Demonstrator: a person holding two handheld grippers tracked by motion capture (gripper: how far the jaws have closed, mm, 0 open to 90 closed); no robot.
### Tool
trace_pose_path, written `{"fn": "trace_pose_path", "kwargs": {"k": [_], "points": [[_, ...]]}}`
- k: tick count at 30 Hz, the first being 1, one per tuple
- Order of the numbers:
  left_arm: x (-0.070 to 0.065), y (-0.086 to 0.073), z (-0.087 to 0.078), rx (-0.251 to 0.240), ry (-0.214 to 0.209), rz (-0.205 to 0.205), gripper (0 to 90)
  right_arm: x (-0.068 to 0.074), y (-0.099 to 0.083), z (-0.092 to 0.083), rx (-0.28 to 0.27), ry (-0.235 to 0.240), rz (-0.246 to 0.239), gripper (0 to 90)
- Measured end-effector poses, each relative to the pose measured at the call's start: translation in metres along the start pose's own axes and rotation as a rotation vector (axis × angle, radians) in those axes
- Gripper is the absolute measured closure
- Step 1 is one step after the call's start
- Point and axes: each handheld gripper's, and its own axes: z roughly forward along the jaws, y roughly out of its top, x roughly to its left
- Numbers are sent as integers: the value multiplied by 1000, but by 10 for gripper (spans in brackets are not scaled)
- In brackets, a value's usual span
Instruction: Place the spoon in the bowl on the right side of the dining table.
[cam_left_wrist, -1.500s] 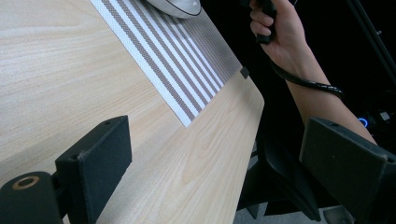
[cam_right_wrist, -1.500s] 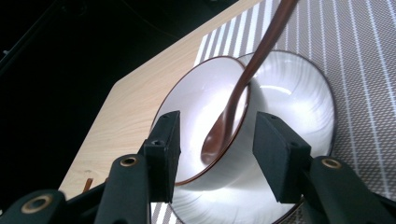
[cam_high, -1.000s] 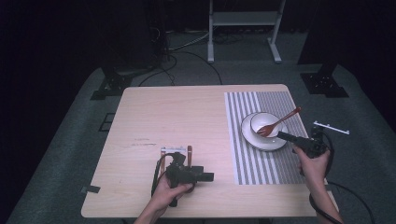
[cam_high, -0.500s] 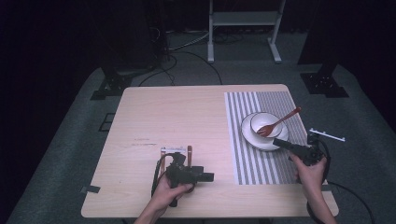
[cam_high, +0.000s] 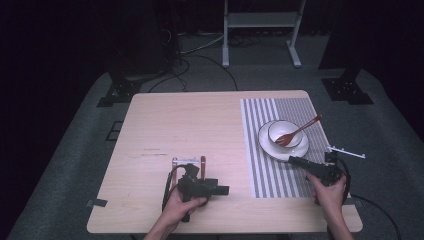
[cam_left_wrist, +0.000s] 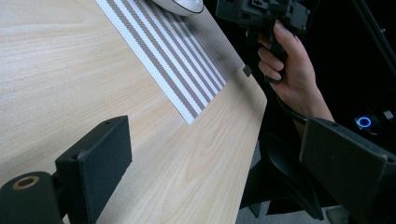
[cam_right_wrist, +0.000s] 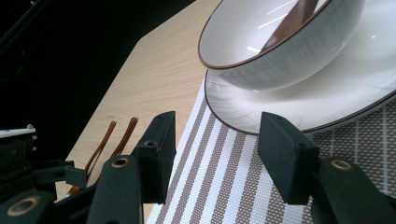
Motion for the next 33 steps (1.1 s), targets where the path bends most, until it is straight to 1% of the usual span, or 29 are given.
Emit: {"fn": "trace_pose_path", "kwargs": {"k": [9,20,29,33], "points": [[1,-1,-1,1,1,3,79,9,-9,3,22,2,-36,454],[1,-1,-2,1,2,4,79,17,-21,8,45,18,-51,448],[0,-1,-2,-2,1,6,79,24,-30,10,50,32,-72,436],[0,-1,-3,-3,1,7,79,25,-32,10,55,41,-72,426]]}}
